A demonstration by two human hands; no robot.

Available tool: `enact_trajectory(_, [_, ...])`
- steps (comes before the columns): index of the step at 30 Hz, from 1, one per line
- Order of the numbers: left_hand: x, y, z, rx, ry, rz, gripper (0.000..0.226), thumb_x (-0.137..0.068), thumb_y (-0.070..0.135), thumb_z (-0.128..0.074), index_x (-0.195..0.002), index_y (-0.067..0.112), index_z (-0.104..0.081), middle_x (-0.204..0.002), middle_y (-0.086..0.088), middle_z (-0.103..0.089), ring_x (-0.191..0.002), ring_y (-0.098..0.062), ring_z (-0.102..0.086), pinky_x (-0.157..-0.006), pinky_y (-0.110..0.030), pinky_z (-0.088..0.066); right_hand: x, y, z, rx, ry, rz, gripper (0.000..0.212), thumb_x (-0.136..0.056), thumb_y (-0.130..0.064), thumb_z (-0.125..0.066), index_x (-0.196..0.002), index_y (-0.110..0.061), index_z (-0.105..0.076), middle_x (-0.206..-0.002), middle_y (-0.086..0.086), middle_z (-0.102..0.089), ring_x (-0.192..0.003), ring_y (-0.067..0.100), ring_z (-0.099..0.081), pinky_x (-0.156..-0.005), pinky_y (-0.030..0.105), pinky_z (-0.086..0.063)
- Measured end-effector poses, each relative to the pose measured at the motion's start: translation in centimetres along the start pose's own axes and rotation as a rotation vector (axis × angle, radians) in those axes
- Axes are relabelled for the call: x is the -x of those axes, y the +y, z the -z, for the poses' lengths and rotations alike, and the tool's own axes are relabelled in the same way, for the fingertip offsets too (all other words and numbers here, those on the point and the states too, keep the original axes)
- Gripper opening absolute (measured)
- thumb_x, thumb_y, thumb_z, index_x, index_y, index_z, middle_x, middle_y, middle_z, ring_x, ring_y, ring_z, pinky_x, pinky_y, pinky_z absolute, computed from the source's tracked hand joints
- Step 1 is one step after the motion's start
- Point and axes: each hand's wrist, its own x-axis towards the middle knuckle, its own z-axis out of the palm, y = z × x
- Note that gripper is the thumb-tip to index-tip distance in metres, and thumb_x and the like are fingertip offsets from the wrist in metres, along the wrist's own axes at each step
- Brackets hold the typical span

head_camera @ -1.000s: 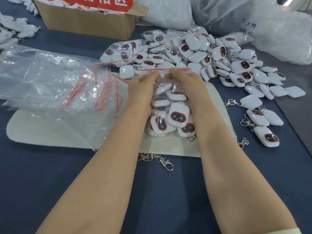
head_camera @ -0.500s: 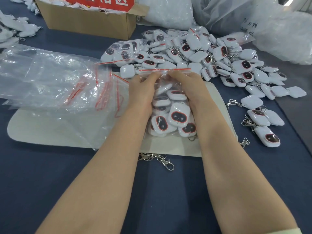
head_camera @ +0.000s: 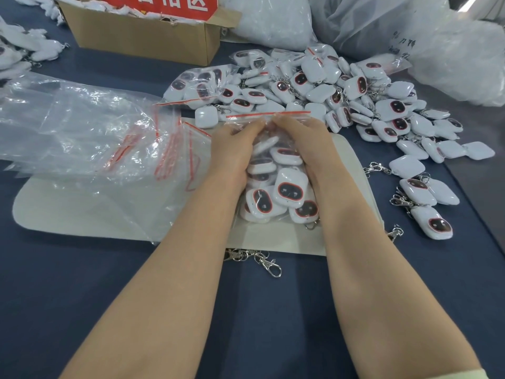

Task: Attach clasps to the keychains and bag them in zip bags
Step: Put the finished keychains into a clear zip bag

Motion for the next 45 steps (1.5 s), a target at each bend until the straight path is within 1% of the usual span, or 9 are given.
enact_trajectory(4, [0.2, 0.1, 0.1, 0.043, -0.007, 0.003, 0.005, -0.082, 0.007, -0.068, -0.077, 0.009, -0.066, -0.068, -0.004, -0.072, -0.058, -0.017, -0.070, -0.046, -0.025, -0.053, 0.1, 0.1, 0.0, 0.020, -0.018, 0.001, 0.032, -0.089, -0.018, -0.063, -0.100, 0.011, -0.066, -0.096, 0.028, -0.070, -0.071, 0.026, -0.066, -0.066, 0.034, -0.055])
enact_trajectory(10, [0.3, 0.1, 0.0, 0.037, 0.028, 0.004, 0.008, -0.080, 0.011, -0.071, -0.079, 0.009, -0.064, -0.084, -0.013, -0.068, -0.062, -0.019, -0.069, -0.049, -0.030, -0.054, 0.0, 0.0, 0.2, 0.007, -0.060, 0.004, 0.018, -0.089, -0.020, -0.064, -0.077, -0.008, -0.071, -0.068, 0.006, -0.071, -0.059, 0.016, -0.067, -0.055, 0.022, -0.053])
enact_trajectory(14, [0.1, 0.0, 0.1, -0.016, 0.034, 0.000, 0.013, -0.080, 0.015, -0.072, -0.088, 0.006, -0.069, -0.090, -0.015, -0.071, -0.072, -0.025, -0.069, -0.059, -0.033, -0.056, 0.1, 0.0, 0.2, 0.008, -0.052, 0.002, 0.021, -0.090, -0.019, -0.063, -0.089, 0.000, -0.072, -0.085, 0.018, -0.073, -0.075, 0.030, -0.070, -0.072, 0.038, -0.059])
enact_trajectory(18, [0.3, 0.1, 0.2, -0.034, -0.021, 0.017, 0.009, -0.082, 0.015, -0.072, -0.083, 0.007, -0.068, -0.070, -0.006, -0.068, -0.056, -0.016, -0.067, -0.047, -0.025, -0.053, 0.3, 0.0, 0.1, -0.004, -0.058, 0.028, 0.025, -0.091, -0.014, -0.061, -0.100, 0.008, -0.069, -0.097, 0.028, -0.070, -0.097, 0.046, -0.066, -0.089, 0.053, -0.053])
enact_trajectory(23, [0.5, 0.2, 0.0, -0.005, -0.003, 0.010, 0.008, -0.083, 0.010, -0.070, -0.079, 0.006, -0.064, -0.063, -0.004, -0.065, -0.051, -0.013, -0.067, -0.038, -0.023, -0.048, 0.4, 0.0, 0.0, -0.010, -0.079, 0.035, 0.018, -0.090, -0.015, -0.062, -0.083, -0.002, -0.072, -0.094, 0.026, -0.070, -0.084, 0.036, -0.067, -0.090, 0.053, -0.052])
enact_trajectory(31, [0.3, -0.1, 0.1, 0.045, -0.003, -0.028, 0.005, -0.079, 0.008, -0.072, -0.077, 0.007, -0.067, -0.058, -0.002, -0.068, -0.054, -0.015, -0.068, -0.040, -0.023, -0.047, 0.2, 0.2, -0.1, -0.065, -0.095, 0.033, 0.017, -0.089, -0.012, -0.061, -0.077, -0.006, -0.071, -0.086, 0.022, -0.069, -0.081, 0.032, -0.066, -0.088, 0.048, -0.053])
enact_trajectory(37, [-0.4, -0.2, 0.2, -0.054, -0.006, -0.021, 0.013, -0.084, 0.014, -0.070, -0.071, 0.011, -0.069, -0.066, -0.007, -0.067, -0.057, -0.020, -0.064, -0.048, -0.026, -0.050, -0.1, 0.3, -0.1, -0.074, -0.046, 0.000, 0.014, -0.089, -0.012, -0.061, -0.080, -0.006, -0.070, -0.083, 0.018, -0.069, -0.075, 0.028, -0.066, -0.075, 0.038, -0.055])
enact_trajectory(41, [-0.7, -0.4, 0.2, -0.067, 0.004, -0.006, 0.010, -0.086, 0.015, -0.067, -0.081, 0.007, -0.067, -0.086, -0.016, -0.070, -0.069, -0.027, -0.066, -0.061, -0.036, -0.055, -0.2, 0.2, -0.1, -0.135, -0.038, -0.040, 0.011, -0.089, -0.011, -0.062, -0.086, -0.004, -0.070, -0.085, 0.018, -0.070, -0.074, 0.027, -0.068, -0.070, 0.035, -0.057])
enact_trajectory(45, [-0.6, -0.3, 0.2, -0.034, 0.023, -0.008, 0.015, -0.086, 0.014, -0.067, -0.097, 0.004, -0.065, -0.095, -0.018, -0.069, -0.078, -0.028, -0.067, -0.062, -0.036, -0.056, -0.2, 0.3, -0.1, -0.160, -0.046, -0.053, 0.013, -0.089, -0.012, -0.063, -0.090, -0.002, -0.070, -0.087, 0.018, -0.071, -0.076, 0.028, -0.069, -0.072, 0.036, -0.057])
